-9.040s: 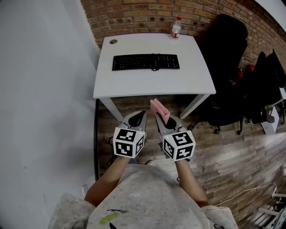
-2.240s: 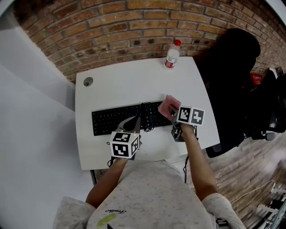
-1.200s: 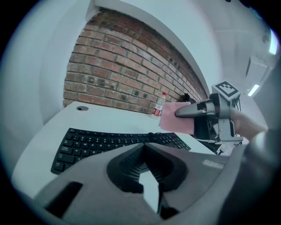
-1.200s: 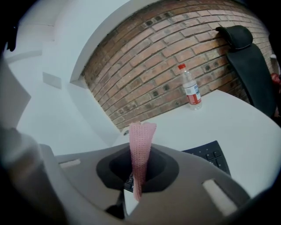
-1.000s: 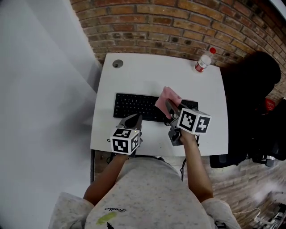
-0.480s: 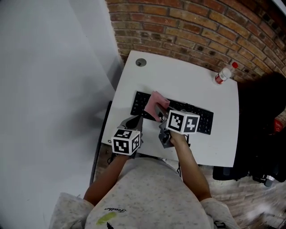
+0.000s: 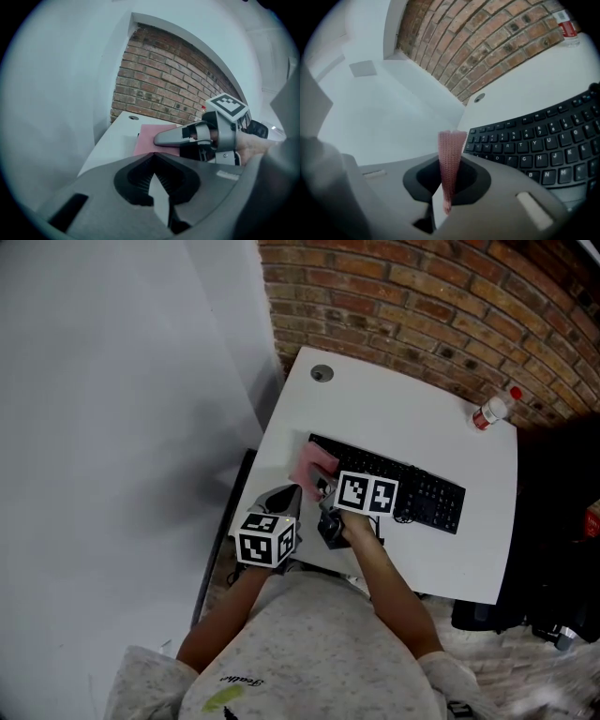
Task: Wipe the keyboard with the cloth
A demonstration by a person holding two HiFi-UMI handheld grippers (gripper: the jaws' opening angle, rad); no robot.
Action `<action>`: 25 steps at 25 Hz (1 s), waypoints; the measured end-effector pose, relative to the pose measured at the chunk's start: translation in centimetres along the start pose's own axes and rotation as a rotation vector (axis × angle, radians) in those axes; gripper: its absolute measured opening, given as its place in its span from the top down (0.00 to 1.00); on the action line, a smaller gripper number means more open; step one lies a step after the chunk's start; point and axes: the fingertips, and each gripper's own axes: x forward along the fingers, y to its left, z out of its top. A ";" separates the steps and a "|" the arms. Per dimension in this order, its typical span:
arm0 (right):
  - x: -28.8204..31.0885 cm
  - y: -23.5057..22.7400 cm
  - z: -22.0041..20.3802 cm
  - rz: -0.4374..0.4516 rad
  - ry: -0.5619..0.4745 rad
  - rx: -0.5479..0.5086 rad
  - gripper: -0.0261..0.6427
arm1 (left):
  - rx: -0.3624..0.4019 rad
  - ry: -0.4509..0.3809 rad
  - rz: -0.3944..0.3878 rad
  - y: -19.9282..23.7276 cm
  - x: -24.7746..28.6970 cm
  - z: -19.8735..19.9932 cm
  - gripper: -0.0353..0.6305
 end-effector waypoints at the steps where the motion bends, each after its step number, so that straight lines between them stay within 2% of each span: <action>1: 0.2 -0.1 -0.2 -0.001 0.001 0.009 0.92 | 0.001 0.001 0.000 0.0 -0.1 0.0 0.95; 9: 0.1 -1.4 -0.7 -0.059 0.015 -0.010 0.92 | 0.017 0.016 -0.018 -0.3 0.3 0.0 0.95; 25: -4.1 -4.4 -0.9 -0.142 -0.020 -0.008 0.92 | 0.078 0.045 -0.105 -4.1 2.3 -0.1 0.95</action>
